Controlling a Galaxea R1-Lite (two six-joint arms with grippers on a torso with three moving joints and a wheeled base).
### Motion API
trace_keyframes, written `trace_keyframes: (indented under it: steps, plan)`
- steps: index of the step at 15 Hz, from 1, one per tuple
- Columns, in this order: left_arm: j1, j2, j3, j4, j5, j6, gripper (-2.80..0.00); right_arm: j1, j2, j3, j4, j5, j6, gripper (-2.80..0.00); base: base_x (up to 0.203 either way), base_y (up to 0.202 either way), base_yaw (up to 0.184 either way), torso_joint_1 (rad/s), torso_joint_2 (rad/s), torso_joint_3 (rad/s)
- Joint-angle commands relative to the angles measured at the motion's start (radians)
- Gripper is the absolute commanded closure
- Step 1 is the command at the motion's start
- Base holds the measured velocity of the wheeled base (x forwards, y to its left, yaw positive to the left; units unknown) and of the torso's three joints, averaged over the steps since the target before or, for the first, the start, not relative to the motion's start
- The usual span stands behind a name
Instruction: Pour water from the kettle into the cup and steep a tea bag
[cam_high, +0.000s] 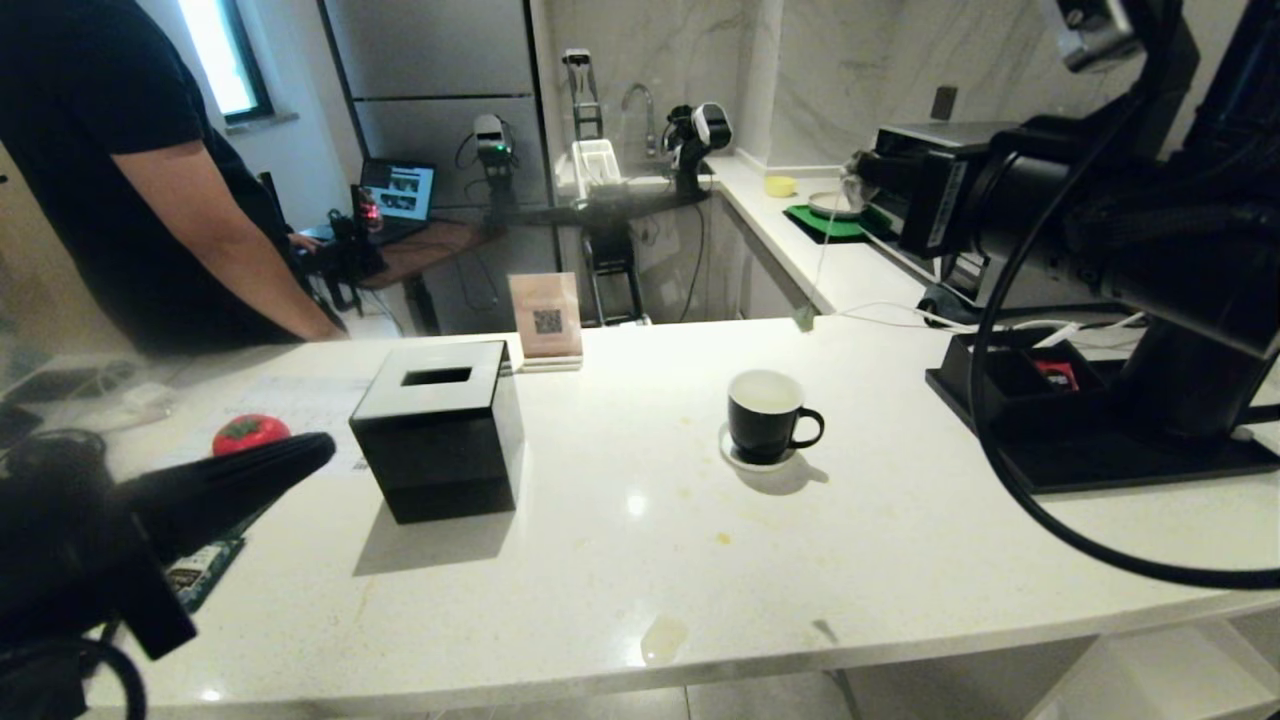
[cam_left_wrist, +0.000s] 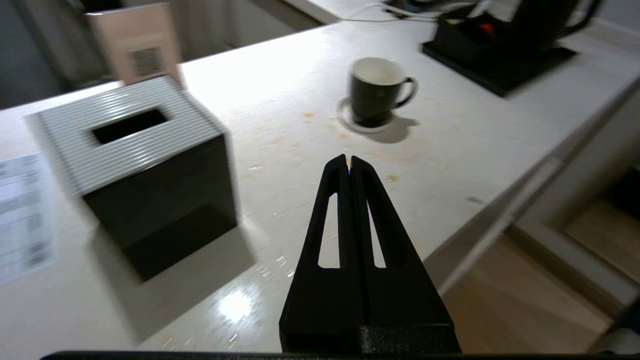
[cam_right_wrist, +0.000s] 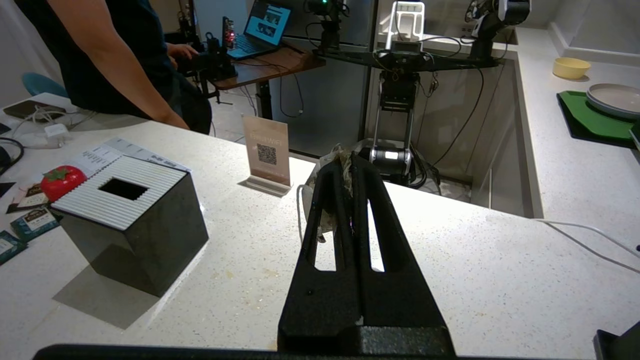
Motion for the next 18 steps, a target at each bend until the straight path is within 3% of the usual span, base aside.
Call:
trace_keyframes:
  steps: [1,5,8,14,18]
  plan:
    - [-0.095,0.184,-0.016,-0.106,-0.002,-0.026,0.00,0.007,-0.002,-0.008,-0.002,0.000,0.000,0.00,0.000,0.000,0.000,0.000,0.00,0.000]
    - [-0.202,0.320,-0.041,-0.242,-0.002,-0.051,0.00,0.018,-0.003,-0.023,-0.002,0.003,-0.026,0.00,0.000,0.000,0.000,0.000,0.00,0.000]
    - [-0.257,0.376,-0.095,-0.247,-0.003,-0.089,0.00,0.042,-0.016,-0.021,0.004,0.006,-0.025,0.00,0.000,0.000,0.000,0.000,0.00,0.000]
    - [-0.297,0.480,-0.175,-0.262,-0.002,-0.083,0.00,0.068,-0.017,-0.043,0.016,0.005,-0.026,0.00,0.000,0.000,0.000,0.000,0.00,0.000]
    - [-0.342,0.608,-0.182,-0.462,-0.002,-0.093,0.00,0.080,-0.038,-0.036,0.021,0.006,-0.026,0.00,0.000,0.000,0.000,0.000,0.00,0.000]
